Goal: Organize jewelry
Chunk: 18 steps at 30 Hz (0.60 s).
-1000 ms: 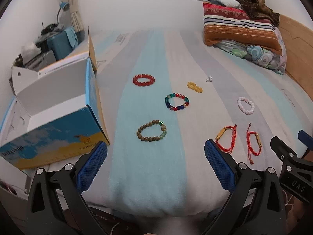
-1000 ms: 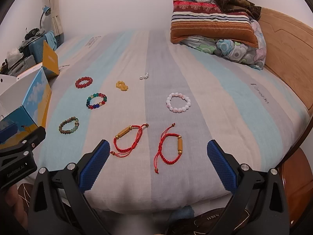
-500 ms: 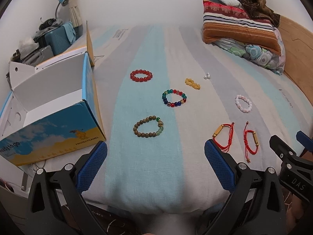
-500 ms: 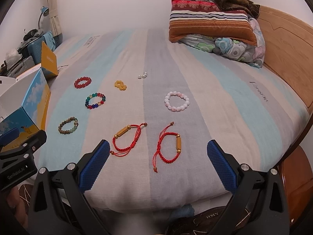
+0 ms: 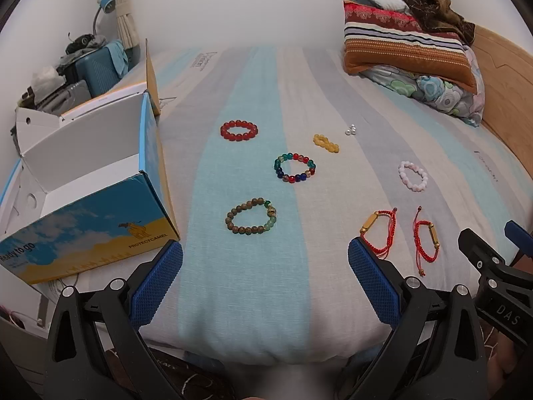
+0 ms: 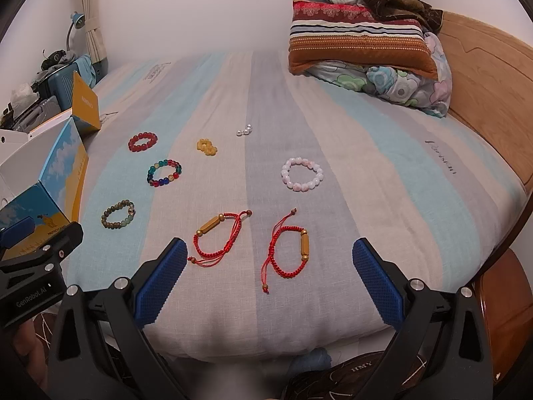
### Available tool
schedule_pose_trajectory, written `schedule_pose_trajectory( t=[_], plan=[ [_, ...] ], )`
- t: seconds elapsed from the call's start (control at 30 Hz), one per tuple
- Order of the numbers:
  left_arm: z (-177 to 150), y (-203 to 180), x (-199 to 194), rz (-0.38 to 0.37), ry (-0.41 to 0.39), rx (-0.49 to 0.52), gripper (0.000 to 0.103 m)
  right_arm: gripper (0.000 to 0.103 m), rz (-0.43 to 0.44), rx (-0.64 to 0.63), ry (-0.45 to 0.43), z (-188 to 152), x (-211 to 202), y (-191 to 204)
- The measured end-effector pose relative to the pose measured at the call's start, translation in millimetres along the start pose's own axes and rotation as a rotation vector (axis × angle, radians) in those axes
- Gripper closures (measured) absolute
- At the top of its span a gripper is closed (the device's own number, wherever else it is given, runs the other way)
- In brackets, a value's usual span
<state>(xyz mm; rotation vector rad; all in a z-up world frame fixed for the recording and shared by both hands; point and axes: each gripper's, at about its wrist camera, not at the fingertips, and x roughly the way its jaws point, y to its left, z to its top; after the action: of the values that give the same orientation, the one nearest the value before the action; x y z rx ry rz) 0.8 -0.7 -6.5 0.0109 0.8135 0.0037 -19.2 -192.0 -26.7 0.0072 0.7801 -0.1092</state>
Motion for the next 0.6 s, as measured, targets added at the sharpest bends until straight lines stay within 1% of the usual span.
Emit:
schedule_pose_trajectory(
  t=[0.6],
  plan=[
    [1.0,-1.1,-0.9,-0.027,0.002,0.002,0.006,0.007,0.008,-0.001,-0.002,0.7,-2.6,-1.7]
  ],
)
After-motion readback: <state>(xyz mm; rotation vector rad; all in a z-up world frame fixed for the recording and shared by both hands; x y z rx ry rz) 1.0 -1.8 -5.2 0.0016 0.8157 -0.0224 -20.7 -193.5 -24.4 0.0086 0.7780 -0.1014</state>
